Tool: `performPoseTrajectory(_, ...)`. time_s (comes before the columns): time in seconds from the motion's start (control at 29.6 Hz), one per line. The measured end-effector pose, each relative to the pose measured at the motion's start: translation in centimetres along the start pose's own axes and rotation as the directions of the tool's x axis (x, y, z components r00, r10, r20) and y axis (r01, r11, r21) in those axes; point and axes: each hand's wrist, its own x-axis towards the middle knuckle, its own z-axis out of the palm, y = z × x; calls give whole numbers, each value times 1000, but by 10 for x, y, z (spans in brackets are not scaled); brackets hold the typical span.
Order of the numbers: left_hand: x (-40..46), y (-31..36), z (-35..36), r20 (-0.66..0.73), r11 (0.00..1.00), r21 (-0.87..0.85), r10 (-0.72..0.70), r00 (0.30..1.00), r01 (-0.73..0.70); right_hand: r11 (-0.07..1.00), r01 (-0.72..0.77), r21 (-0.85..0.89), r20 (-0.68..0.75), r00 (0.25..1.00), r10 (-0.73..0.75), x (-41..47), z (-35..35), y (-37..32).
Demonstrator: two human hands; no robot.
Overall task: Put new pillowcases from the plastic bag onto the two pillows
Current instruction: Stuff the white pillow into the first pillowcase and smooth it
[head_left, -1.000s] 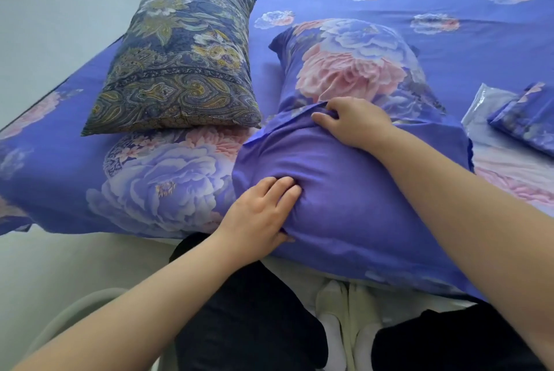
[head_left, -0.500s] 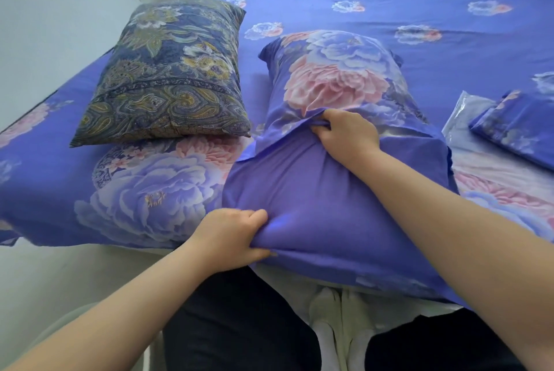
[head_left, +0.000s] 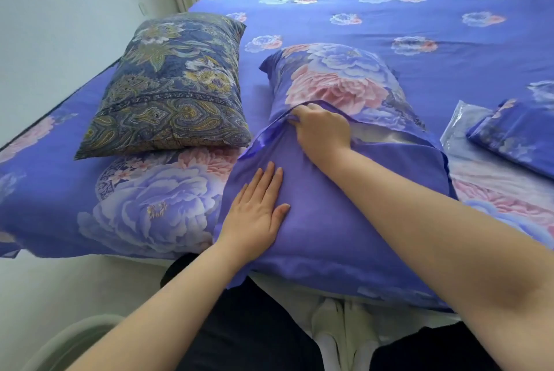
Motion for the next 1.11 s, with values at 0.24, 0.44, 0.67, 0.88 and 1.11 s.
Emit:
performPoseTrajectory(0.24,18,-6,-25,-96,929,351,-91,991,119,1000,-28,-9,332,943,30,-20,-43,52)
performPoseTrajectory(0.44,57,20,-49,-292,973,232,64,954,5,993,-119,-13,794,603,82,-47,-117,149)
performPoseTrajectory(0.67,118,83,-57,200,936,-161,342,918,-313,982,55,181,623,766,-158,-50,-91,127)
performPoseTrajectory(0.88,172,50,-63,-227,992,113,-34,973,61,968,-217,129,255,950,179,-56,-71,164)
performPoseTrajectory(1.11,162,47,-36,-180,980,180,-52,982,85,819,-566,95,384,780,495,-105,-74,185)
